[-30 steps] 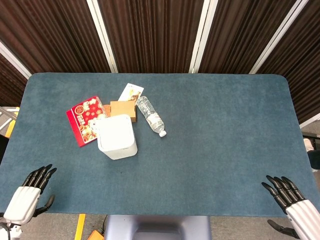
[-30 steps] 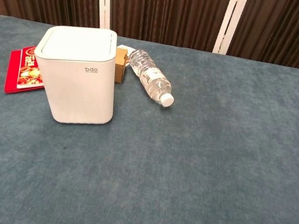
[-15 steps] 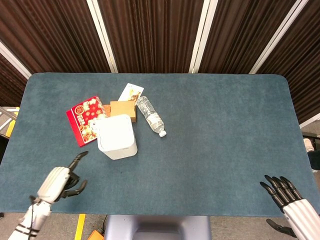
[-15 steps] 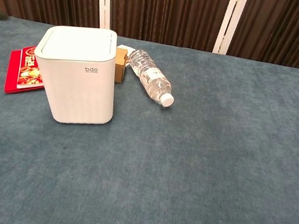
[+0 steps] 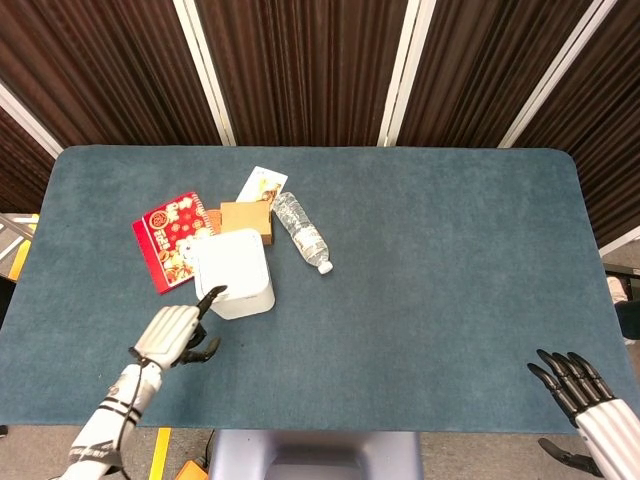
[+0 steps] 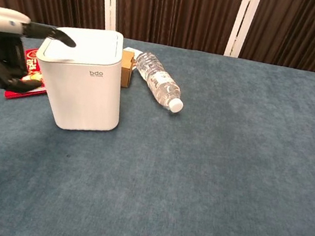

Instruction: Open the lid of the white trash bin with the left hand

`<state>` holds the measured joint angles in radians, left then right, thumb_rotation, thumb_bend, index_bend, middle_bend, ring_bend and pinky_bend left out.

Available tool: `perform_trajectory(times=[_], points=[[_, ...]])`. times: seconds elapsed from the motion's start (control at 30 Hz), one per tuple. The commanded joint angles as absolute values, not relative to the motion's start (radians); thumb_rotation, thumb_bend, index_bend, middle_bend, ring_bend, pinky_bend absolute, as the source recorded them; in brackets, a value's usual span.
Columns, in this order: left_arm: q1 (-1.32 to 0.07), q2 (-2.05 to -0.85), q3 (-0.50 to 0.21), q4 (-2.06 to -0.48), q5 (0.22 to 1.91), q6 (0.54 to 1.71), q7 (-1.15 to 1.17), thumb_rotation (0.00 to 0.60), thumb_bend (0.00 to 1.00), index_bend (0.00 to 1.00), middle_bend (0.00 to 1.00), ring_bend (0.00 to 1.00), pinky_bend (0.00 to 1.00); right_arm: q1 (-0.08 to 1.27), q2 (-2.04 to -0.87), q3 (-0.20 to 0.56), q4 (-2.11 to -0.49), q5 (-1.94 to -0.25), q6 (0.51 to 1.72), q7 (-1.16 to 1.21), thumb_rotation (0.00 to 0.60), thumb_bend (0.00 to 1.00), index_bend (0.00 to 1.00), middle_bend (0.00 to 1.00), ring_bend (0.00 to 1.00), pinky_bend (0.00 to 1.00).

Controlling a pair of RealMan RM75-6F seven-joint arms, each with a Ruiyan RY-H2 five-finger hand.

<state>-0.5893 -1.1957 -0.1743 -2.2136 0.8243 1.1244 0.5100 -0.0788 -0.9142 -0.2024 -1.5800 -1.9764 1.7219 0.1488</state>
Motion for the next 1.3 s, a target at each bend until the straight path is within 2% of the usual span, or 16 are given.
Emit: perform_trajectory(times=[0.03,0.4,0.8,0.9,1.03,1.23,1.3], points=[[-0.682,-1.275,-0.213,-2.213,0.687,1.179,0.597,0.600,0.46,0.00,1.00,1.00,1.00,-0.080,-0.913,-0.202,-1.578,-1.975,1.725,0.153,0.600,0.24,0.00,0.00,0.00,0.00],[-0.741,-1.304,-0.190,-2.190,0.601,1.219,0.650,0.600,0.46,0.00,1.00,1.00,1.00,-0.089,-0.908,-0.203,-1.574,-1.972,1.741,0.166,0.600,0.24,0.00,0.00,0.00,0.00],[-0.791,-1.277,-0.149,-2.184,0.517,1.165,0.662,0.600,0.46,0.01,1.00,1.00,1.00,-0.091,-0.910,-0.202,-1.576,-1.973,1.739,0.159,0.600,0.24,0.00,0.00,0.00,0.00],[-0.771,-1.291,-0.162,-2.181,0.616,1.204,0.612,0.600,0.45,0.00,1.00,1.00,1.00,-0.092,-0.909,-0.202,-1.576,-1.972,1.743,0.162,0.600,0.24,0.00,0.00,0.00,0.00],[-0.708,-1.302,-0.158,-2.184,0.865,1.297,0.527,0.600,0.46,0.00,0.99,0.99,1.00,-0.092,-0.908,-0.201,-1.574,-1.970,1.744,0.166,0.600,0.24,0.00,0.00,0.00,0.00],[-0.630,-1.227,-0.059,-2.223,1.148,1.366,0.537,0.600,0.45,0.00,0.82,0.84,1.00,-0.095,-0.908,-0.201,-1.573,-1.973,1.746,0.160,0.600,0.24,0.00,0.00,0.00,0.00],[-0.587,-1.198,-0.003,-2.215,1.258,1.391,0.528,0.600,0.45,0.00,0.81,0.82,0.99,-0.097,-0.908,-0.201,-1.574,-1.973,1.748,0.158,0.600,0.24,0.00,0.00,0.00,0.00]])
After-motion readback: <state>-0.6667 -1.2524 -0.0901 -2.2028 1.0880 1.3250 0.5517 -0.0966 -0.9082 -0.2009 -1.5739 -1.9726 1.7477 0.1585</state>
